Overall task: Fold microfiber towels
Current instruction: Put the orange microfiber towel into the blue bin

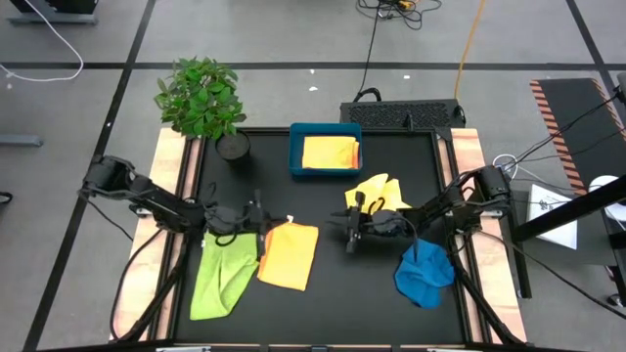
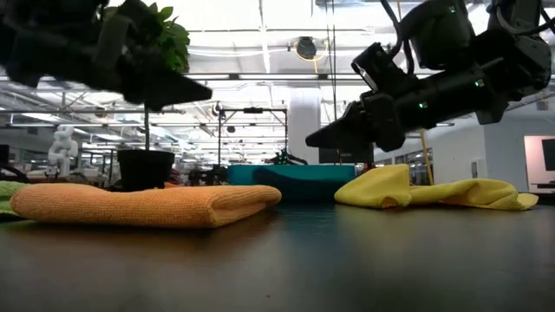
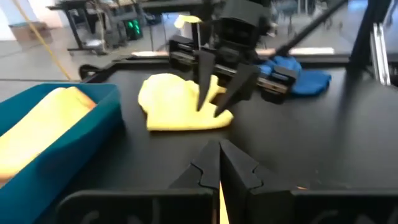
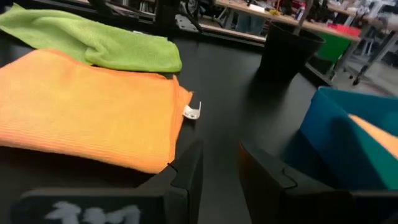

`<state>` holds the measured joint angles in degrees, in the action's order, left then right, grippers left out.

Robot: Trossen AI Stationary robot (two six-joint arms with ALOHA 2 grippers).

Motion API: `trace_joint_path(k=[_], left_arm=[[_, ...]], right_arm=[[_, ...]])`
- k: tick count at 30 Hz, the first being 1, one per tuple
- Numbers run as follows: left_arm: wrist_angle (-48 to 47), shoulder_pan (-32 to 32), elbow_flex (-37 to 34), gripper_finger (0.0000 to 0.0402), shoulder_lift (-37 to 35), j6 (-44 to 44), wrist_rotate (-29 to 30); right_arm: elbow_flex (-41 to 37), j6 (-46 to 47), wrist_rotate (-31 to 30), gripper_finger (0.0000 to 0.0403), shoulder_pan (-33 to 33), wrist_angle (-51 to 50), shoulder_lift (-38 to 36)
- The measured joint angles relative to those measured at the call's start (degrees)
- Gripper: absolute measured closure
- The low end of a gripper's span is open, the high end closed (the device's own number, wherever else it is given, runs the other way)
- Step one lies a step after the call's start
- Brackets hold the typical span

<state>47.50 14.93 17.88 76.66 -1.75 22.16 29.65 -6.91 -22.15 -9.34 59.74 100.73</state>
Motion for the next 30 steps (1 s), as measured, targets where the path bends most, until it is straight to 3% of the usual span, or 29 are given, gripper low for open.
trace_joint_path(k=[6,10,15,25,30], left_arm=[[-19.8,1.1,12.7,0.0388,3.0,0.4,1.1],[-27.0,1.2,18.7,0.0387,4.7,-0.9,1.0],[-24.8,1.9,22.1,0.0398,8.6,-8.4,-1.6],[-19.2,6.3,25.2,0.0397,20.3,-10.4,-1.1],[-19.3,8.1,27.0,0.0393,22.1,-11.1,-1.3]], right_arm=[[-1.6,5.2,0.0,0.0312,-0.2,0.0,0.0],[-2.3,8.8,0.0,0.0312,-0.7,0.0,0.0],[-2.4,9.2,0.0,0.0312,-2.9,0.5,0.0],[-2.4,9.1,0.1,0.0312,-7.0,1.3,0.0],[-2.4,9.2,0.1,0.0312,-7.6,1.8,0.0]])
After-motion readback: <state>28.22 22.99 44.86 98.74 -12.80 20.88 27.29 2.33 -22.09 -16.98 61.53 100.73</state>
